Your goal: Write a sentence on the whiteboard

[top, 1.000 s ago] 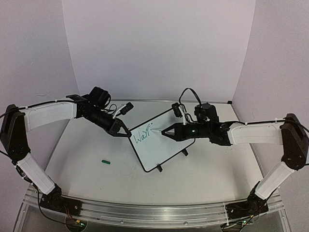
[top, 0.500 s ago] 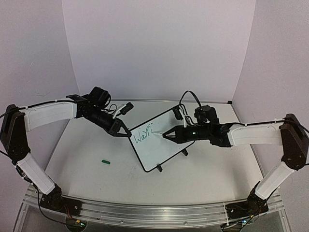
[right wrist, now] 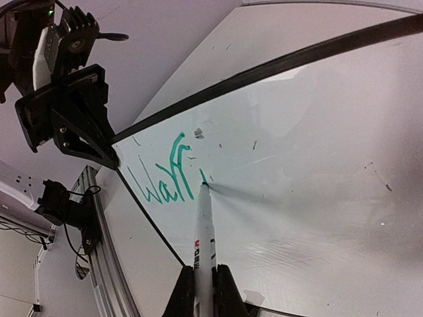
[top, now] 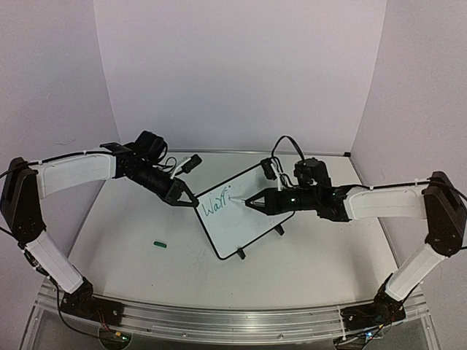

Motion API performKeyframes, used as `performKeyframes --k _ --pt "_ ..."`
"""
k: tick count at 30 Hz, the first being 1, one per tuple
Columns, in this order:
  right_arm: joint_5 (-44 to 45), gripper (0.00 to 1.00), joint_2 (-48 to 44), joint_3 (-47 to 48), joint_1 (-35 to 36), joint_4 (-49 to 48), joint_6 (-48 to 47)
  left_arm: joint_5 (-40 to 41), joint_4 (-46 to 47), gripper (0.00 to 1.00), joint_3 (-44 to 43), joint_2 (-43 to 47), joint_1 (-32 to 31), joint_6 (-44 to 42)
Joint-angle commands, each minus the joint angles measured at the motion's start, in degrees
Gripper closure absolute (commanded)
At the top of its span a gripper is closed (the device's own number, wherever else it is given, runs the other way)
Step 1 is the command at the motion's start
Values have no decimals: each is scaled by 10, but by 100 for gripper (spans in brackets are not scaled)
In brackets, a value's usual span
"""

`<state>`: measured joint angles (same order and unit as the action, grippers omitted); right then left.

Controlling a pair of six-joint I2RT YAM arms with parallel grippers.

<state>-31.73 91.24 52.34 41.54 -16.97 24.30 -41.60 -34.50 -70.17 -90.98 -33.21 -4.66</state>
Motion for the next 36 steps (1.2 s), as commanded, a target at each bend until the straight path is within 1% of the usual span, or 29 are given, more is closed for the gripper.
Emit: performKeyframes --k 1,16,30,36 --pt "11 100 10 32 -1 -39 7 6 -23 100 -10 -5 -21 -27" --pt "67 100 -12 6 -3 -40 13 6 -23 100 -10 -6 -22 -28" --pt "72 100 -23 -18 -6 -39 19 6 -22 100 -10 -6 -23 -29" --pt "59 100 -18 -24 -6 -36 20 6 -22 100 -10 -5 -23 -28"
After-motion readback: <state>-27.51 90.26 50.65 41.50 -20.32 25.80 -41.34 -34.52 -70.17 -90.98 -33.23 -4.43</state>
